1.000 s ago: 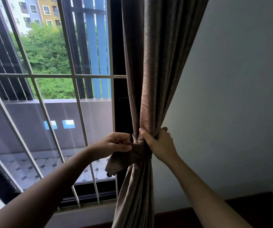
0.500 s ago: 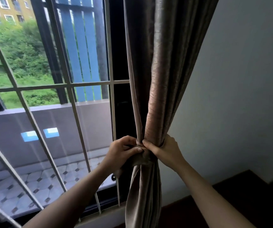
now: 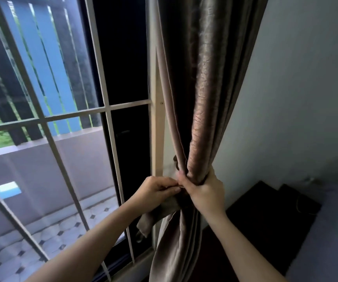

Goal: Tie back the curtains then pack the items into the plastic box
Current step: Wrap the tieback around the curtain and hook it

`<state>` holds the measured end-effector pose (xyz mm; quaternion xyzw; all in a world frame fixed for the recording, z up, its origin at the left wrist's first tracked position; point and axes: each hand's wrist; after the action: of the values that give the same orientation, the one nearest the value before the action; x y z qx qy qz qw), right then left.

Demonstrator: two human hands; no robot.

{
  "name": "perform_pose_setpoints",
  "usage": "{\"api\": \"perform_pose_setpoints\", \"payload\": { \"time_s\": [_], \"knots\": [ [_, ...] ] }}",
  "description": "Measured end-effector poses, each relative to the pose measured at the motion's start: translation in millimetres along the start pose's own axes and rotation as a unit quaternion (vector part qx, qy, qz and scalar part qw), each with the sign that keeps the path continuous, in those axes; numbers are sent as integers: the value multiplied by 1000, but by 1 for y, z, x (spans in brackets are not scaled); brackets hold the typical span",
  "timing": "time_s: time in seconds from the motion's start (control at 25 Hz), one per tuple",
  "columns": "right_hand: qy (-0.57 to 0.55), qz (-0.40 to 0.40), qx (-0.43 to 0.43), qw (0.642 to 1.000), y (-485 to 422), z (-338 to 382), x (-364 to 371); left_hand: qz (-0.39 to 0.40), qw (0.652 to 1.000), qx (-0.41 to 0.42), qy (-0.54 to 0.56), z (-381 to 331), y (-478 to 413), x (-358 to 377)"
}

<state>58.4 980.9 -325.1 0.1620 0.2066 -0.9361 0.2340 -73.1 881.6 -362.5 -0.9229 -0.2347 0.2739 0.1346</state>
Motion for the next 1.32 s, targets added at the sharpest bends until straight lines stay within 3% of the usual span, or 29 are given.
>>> {"api": "perform_pose_setpoints", "payload": {
  "time_s": [0.12,0.2,0.28,0.4,0.52,0.8,1.08,1.24,1.32],
  "knots": [
    [50,-13,-41,998,-8,-6,-5,86,995,-15,-43,-5,-7,-12],
    [54,11,-55,997,-15,-9,-9,122,984,-22,-127,-7,-14,-24],
    [41,37,-50,997,-21,-13,-12,149,963,1,-224,-14,-22,-42],
    [2,71,-23,997,-29,-18,-16,157,948,44,-275,-21,-32,-63],
    [-24,81,-11,996,-33,-21,-18,118,956,73,-259,-12,-38,-53],
    [-101,59,-20,993,-30,-42,-22,51,990,7,-135,2,-56,13],
    [-48,-84,-95,991,-23,-59,-7,46,997,-51,-45,-2,-61,25],
    [-25,-110,-118,987,-35,-61,-13,136,985,-84,-70,10,-62,-4],
    [-16,-125,-116,985,-43,-62,-17,110,979,-80,-154,26,-59,-14]
  ]
}}
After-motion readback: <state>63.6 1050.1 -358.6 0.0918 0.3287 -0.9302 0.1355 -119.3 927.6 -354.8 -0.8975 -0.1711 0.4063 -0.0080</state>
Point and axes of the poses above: each hand's wrist, its own y-axis away from the middle knuckle, its own x-axis out of the palm, z = x × y, and after that the axes turned 3 degrees about x, right-handed
